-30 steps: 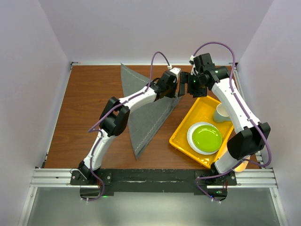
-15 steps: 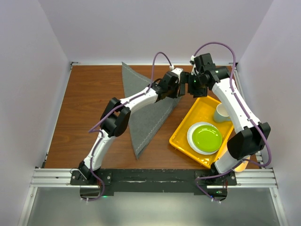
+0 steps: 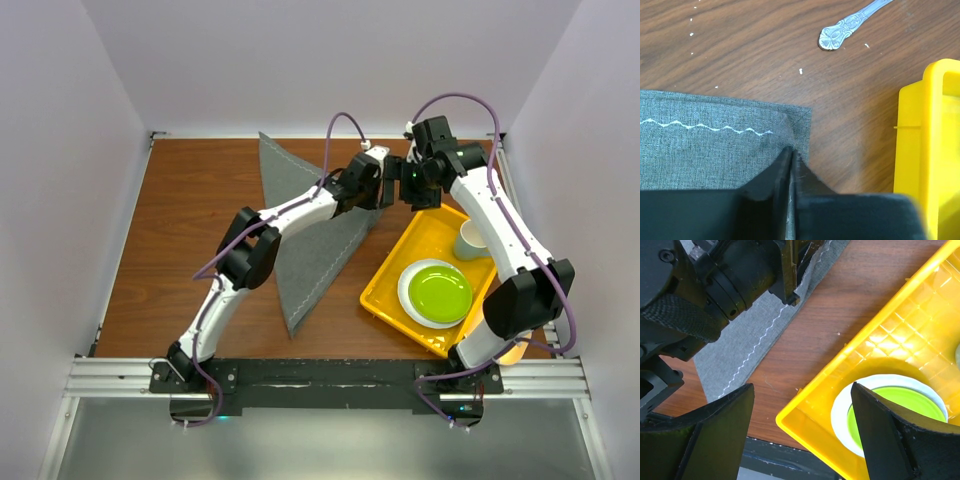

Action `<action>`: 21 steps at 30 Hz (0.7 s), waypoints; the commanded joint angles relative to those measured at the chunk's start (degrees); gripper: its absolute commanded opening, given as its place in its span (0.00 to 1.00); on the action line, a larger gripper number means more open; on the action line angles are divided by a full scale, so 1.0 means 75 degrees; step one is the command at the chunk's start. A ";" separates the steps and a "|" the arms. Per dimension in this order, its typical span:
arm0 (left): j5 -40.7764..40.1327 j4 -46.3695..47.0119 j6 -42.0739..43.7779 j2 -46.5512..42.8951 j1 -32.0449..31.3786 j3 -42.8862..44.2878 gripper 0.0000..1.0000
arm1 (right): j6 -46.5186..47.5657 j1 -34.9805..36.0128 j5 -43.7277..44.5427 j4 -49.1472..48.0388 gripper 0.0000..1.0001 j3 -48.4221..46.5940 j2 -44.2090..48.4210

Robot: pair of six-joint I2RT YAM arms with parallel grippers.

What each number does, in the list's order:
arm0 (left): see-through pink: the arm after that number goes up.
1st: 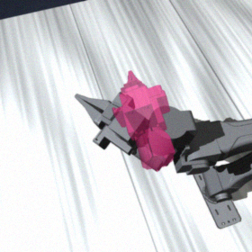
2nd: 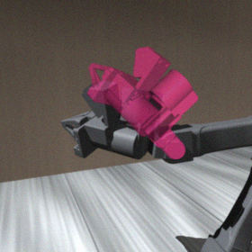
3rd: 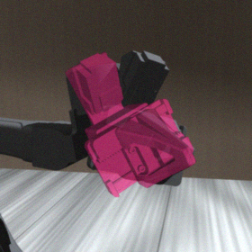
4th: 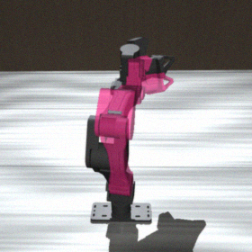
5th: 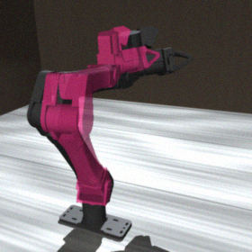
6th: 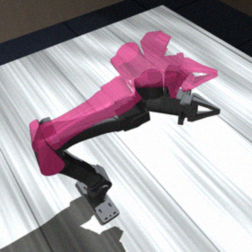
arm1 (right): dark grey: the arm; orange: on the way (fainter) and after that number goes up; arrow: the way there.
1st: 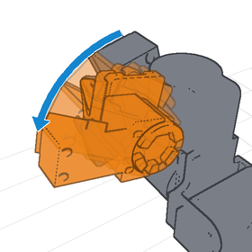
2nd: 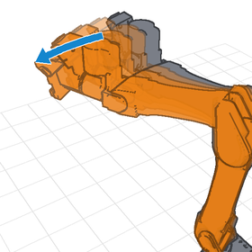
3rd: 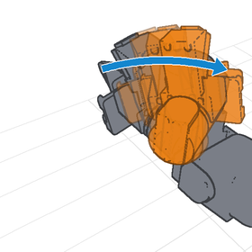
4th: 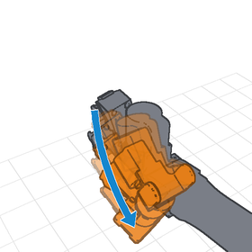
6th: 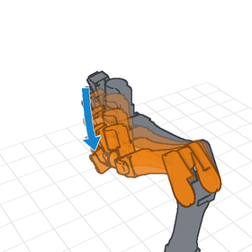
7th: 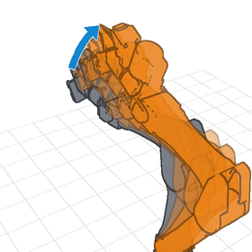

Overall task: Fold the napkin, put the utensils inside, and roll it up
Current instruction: Fold the napkin

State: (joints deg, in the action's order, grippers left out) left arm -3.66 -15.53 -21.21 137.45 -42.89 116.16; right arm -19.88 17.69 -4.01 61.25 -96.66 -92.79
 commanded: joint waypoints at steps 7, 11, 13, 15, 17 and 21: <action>0.0882 0.0005 -0.0850 -0.1459 0.0328 -0.0202 0.84 | -0.0057 -0.0133 0.0206 -0.0175 0.82 0.0185 0.0267; 0.1493 0.0500 -0.1179 -0.3253 0.0948 -0.2383 0.62 | 0.0049 -0.0121 -0.0423 -0.0421 0.82 0.0127 -0.0234; 0.2195 0.0175 -0.1215 -0.3980 0.1415 -0.3251 0.36 | 0.0061 -0.0109 -0.0659 -0.0526 0.82 0.0080 -0.0447; 0.2665 0.0044 -0.1087 -0.4681 0.1594 -0.4278 0.25 | 0.0049 0.0054 -0.1092 -0.1029 0.82 0.0219 -0.0693; 0.3381 0.0289 -0.0946 -0.5140 0.1618 -0.5113 0.18 | 0.0037 0.0323 -0.1677 -0.1252 0.79 0.0162 -0.1020; 0.4378 0.1188 -0.1506 -0.6381 0.1618 -0.7772 0.00 | -0.0009 0.1248 -0.2920 -0.1721 0.71 0.0161 -0.1805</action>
State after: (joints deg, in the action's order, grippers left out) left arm 17.61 -10.22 -29.36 94.50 -28.80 72.40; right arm -19.79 20.32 -14.55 53.67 -95.13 -102.76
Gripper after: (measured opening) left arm 0.040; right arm 0.722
